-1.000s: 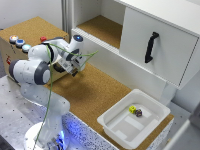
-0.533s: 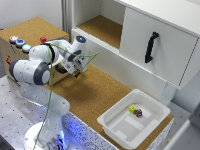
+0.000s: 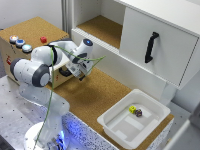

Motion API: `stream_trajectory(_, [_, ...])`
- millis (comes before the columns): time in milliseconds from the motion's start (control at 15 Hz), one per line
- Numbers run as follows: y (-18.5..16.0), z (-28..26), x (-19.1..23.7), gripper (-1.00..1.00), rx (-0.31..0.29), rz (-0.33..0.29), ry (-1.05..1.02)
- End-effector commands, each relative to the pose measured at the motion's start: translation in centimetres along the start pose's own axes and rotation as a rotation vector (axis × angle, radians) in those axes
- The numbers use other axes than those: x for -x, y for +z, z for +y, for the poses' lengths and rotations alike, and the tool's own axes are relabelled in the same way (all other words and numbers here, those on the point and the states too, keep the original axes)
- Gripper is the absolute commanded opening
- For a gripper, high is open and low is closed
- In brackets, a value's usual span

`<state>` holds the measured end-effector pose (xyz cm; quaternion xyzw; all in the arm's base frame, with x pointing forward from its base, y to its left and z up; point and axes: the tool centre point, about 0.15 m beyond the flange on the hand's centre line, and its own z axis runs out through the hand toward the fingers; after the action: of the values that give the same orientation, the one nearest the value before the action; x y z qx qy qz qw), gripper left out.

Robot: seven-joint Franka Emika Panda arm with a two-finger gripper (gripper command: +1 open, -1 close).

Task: Grasp the handle of the drawer, then open it

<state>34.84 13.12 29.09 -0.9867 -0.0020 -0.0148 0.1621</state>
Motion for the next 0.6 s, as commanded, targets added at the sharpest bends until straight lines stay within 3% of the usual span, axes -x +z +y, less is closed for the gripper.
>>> stream_trajectory(0, [-0.4,3.1,-1.3,1.00,0.012,0.056,-0.031])
stream_trajectory(533, [-2.1,1.2,-2.3,1.00,0.055,0.089,-0.064])
